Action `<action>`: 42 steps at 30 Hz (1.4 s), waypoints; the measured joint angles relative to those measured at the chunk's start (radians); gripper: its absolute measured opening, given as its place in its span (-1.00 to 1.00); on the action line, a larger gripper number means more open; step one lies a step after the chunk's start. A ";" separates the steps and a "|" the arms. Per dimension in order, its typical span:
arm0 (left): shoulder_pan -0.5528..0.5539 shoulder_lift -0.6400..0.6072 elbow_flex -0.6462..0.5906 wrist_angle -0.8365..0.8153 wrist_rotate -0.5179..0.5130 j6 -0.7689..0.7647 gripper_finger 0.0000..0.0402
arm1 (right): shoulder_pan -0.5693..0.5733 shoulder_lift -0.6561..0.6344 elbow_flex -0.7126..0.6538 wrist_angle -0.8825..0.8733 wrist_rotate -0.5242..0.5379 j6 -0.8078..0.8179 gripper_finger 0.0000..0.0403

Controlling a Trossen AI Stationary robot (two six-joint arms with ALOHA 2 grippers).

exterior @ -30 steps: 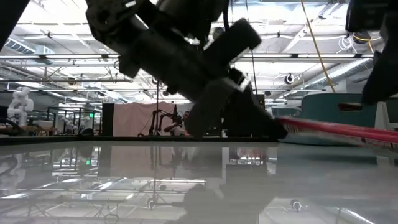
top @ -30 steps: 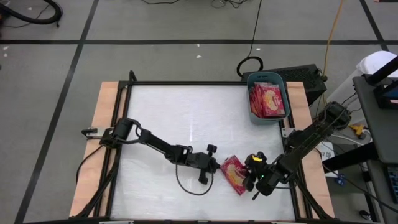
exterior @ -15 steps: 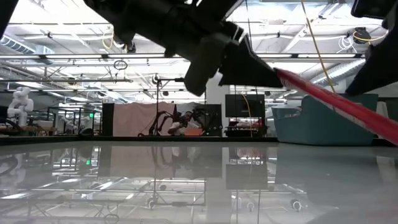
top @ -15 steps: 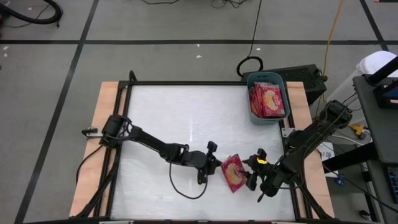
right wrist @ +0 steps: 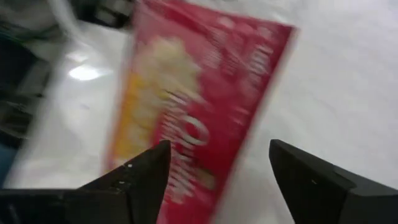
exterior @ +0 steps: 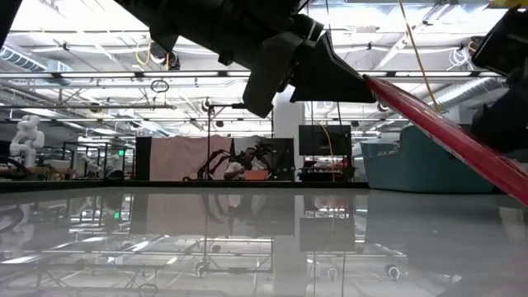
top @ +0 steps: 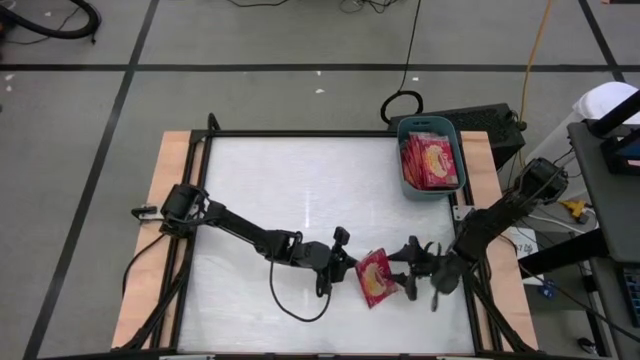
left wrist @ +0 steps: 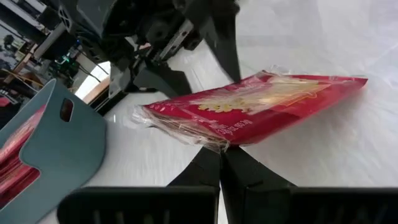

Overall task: Sort popcorn bags into baskets
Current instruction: Put the red popcorn bag into the blue bin

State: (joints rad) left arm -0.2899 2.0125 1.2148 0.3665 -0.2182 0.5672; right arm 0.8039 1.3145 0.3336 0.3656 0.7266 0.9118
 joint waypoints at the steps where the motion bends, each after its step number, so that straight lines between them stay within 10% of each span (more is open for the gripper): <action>1: 0.000 0.000 0.000 0.002 0.000 0.001 -1.00 | -0.002 0.000 -0.034 0.113 -0.018 -0.037 0.30; 6: 0.000 0.000 0.000 0.028 -0.020 0.015 -1.00 | -0.023 0.000 -0.122 0.421 -0.097 -0.143 0.07; 16: 0.000 0.000 0.000 0.043 -0.131 -0.083 -0.97 | -0.063 0.000 -0.107 0.431 -0.097 -0.220 -0.93; 22: 0.019 -0.029 -0.001 -0.133 -0.370 -0.321 -0.68 | -0.063 -0.013 -0.105 0.467 0.028 -0.268 -0.89; 32: 0.021 -0.222 0.000 -0.529 -0.306 -0.710 -0.29 | -0.063 -0.113 -0.063 0.466 0.142 -0.503 -0.96; 42: 0.020 -0.246 0.001 -0.582 -0.187 -0.841 -0.48 | -0.062 -0.215 -0.012 0.260 0.163 -0.519 -0.96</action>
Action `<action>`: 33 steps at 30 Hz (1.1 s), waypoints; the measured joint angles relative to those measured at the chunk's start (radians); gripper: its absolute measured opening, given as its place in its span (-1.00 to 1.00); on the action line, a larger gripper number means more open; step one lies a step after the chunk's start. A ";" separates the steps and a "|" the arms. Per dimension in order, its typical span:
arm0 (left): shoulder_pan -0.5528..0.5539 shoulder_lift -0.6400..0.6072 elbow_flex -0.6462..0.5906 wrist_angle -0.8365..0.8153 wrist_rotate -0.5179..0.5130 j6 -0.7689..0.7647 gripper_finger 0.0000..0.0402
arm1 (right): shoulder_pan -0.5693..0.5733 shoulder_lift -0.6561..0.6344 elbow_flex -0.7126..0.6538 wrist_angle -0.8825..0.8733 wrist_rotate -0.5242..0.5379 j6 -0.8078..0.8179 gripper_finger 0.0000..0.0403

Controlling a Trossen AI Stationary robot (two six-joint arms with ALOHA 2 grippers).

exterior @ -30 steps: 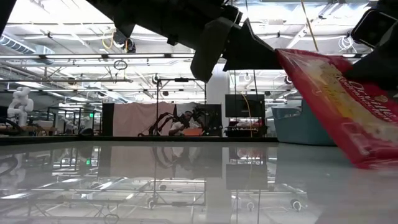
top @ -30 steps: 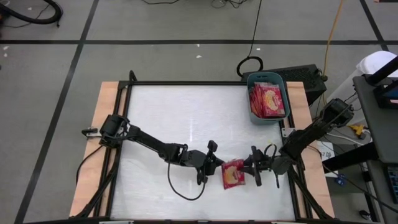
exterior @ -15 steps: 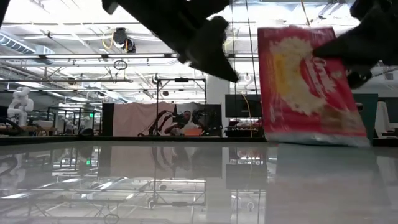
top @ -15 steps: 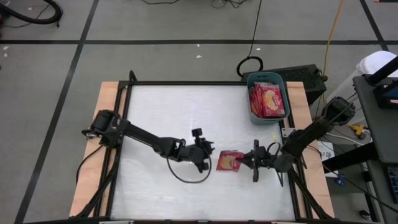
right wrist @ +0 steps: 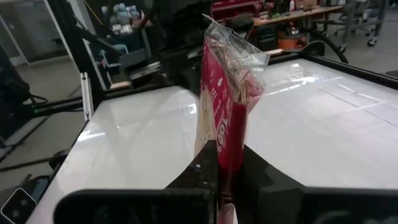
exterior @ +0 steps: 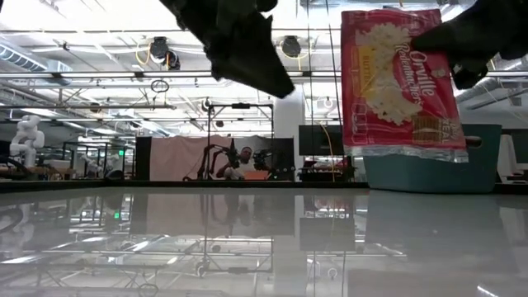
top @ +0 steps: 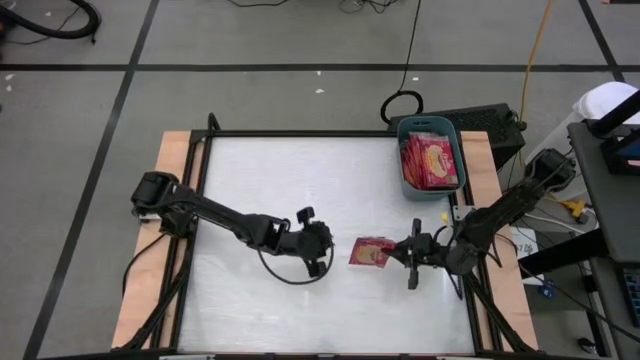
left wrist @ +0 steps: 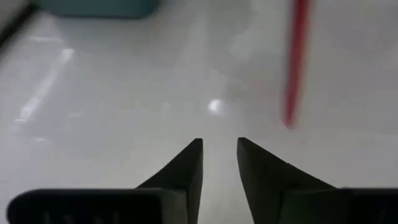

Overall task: Sort popcorn bags into baskets
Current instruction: Put the red popcorn bag into the blue bin

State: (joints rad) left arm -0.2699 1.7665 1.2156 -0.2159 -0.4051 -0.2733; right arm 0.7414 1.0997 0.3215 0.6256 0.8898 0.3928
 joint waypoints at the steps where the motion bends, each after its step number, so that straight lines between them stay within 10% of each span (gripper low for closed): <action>1: -0.001 0.007 0.000 0.021 0.026 0.000 -0.50 | 0.000 -0.008 0.016 -0.044 0.000 0.010 -0.96; 10: 0.004 0.094 -0.001 0.244 0.141 0.028 -0.15 | 0.000 -0.025 0.180 -0.489 -0.038 0.168 -0.95; 19: -0.001 0.186 -0.001 0.425 0.136 0.045 0.33 | 0.000 -0.025 0.193 -0.529 -0.057 0.228 -0.94; 28: 0.018 0.281 -0.001 0.766 0.148 0.123 0.20 | -0.001 -0.025 0.193 -0.529 -0.063 0.195 -0.94; 33: 0.037 0.297 -0.001 0.840 0.196 0.167 -0.20 | -0.002 -0.024 0.193 -0.530 -0.082 0.192 -0.94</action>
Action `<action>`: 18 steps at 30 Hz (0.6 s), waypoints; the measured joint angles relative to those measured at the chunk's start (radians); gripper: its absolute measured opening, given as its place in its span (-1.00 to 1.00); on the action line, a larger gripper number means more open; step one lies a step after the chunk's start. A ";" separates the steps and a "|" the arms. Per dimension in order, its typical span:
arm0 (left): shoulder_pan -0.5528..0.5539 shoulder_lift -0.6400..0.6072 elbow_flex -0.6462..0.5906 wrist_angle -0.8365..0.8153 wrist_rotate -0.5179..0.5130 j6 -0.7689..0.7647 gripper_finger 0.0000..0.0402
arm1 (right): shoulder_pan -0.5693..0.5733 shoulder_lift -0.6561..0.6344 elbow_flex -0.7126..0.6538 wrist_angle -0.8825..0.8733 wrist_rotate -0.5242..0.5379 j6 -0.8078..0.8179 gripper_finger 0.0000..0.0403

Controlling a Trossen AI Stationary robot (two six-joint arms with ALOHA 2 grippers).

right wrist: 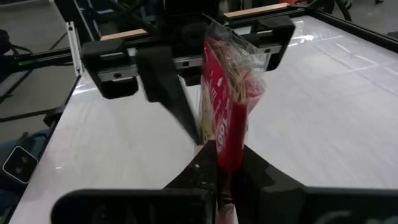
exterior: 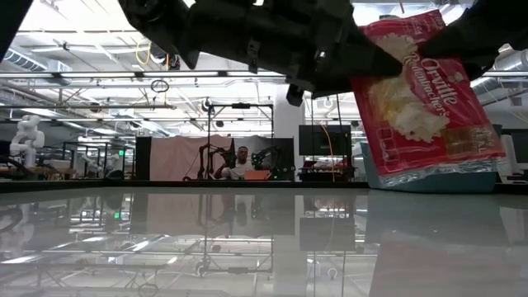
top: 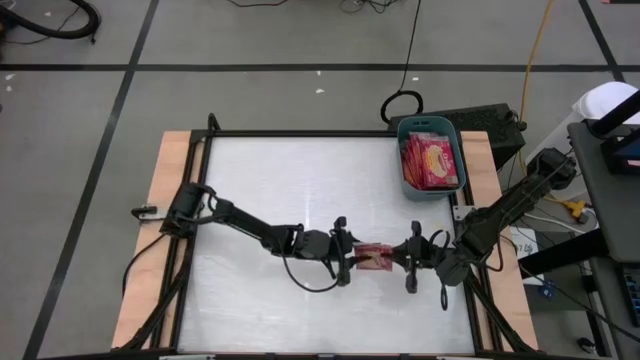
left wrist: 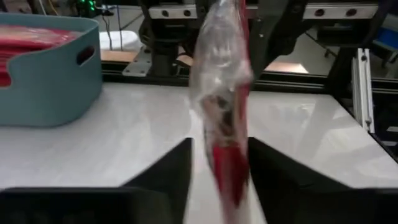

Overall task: Sort popcorn bags into baskets
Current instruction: Put the red popcorn bag into the blue bin

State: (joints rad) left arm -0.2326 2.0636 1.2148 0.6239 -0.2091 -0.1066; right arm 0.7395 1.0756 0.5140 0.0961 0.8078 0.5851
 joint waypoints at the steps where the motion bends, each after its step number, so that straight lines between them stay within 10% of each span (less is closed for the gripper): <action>1: 0.003 0.000 0.000 -0.003 0.006 -0.008 -0.34 | 0.000 0.000 0.000 0.000 0.001 0.001 -0.94; 6: 0.013 -0.038 -0.003 0.014 0.111 -0.049 -0.90 | 0.001 -0.023 0.002 0.023 0.029 -0.005 -0.93; 18: 0.020 -0.247 -0.084 0.027 0.116 0.031 -0.90 | 0.032 -0.165 -0.001 0.036 0.004 -0.103 -0.19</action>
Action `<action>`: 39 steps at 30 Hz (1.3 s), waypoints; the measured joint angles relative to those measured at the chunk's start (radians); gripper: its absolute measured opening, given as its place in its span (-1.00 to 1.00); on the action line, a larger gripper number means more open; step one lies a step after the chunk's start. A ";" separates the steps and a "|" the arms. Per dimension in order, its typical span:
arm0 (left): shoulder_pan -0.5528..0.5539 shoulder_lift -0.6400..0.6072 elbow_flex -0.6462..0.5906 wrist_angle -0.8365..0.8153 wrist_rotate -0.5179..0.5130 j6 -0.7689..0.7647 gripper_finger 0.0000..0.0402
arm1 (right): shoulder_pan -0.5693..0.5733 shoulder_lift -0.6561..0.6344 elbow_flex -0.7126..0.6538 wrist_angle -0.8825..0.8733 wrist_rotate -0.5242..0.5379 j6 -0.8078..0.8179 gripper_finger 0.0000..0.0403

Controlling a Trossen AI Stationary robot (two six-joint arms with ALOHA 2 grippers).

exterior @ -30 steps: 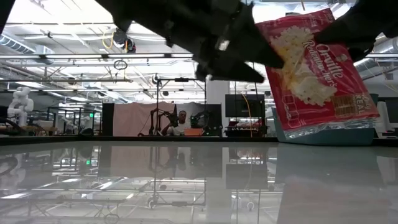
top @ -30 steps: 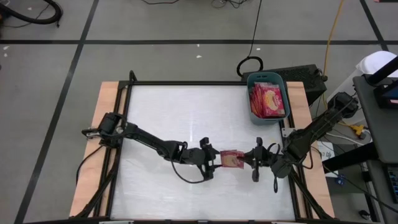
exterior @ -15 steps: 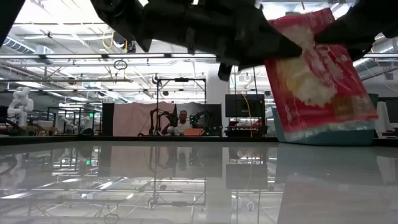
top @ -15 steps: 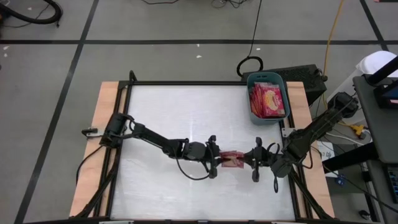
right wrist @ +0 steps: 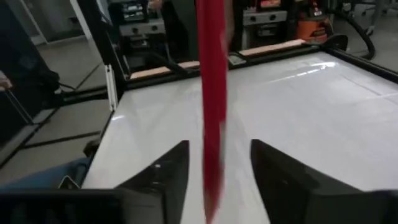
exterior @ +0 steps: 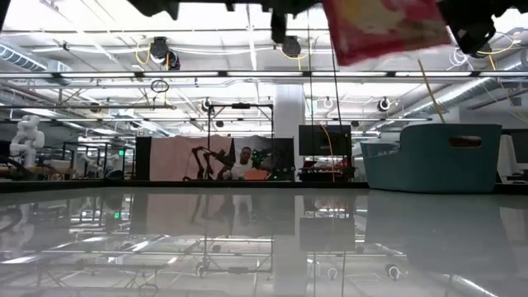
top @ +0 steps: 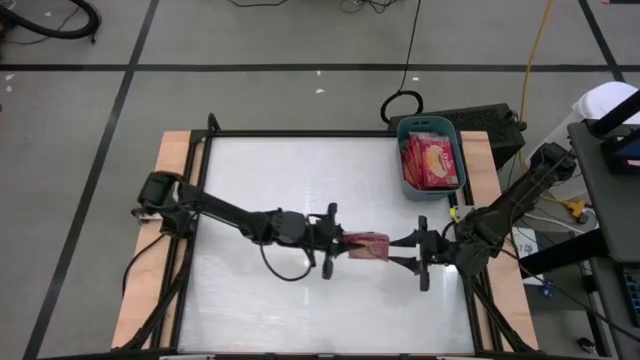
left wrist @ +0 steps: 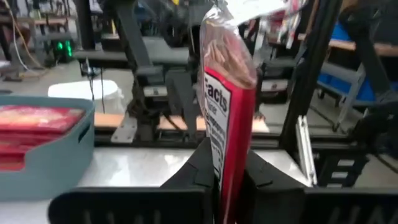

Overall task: Sort popcorn bags into baskets
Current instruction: Put the red popcorn bag into the blue bin

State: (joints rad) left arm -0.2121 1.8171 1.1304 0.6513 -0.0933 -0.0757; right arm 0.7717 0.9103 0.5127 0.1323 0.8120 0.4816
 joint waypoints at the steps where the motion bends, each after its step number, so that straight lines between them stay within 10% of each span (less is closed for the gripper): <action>1: 0.002 -0.019 -0.023 0.017 0.000 -0.002 -0.90 | 0.003 0.000 0.000 -0.001 0.002 -0.002 -0.14; 14: 0.020 -0.085 -0.305 0.540 -0.102 -0.087 -0.90 | -0.016 0.194 -0.001 0.247 0.098 -0.122 0.04; 39: 0.049 -0.101 -0.323 0.573 0.007 -0.040 -0.85 | -0.072 0.283 -0.001 0.461 0.182 -0.228 0.03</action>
State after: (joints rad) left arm -0.1627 1.7161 0.8078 1.2247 -0.0867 -0.1162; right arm 0.6998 1.1931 0.5121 0.5932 0.9936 0.2535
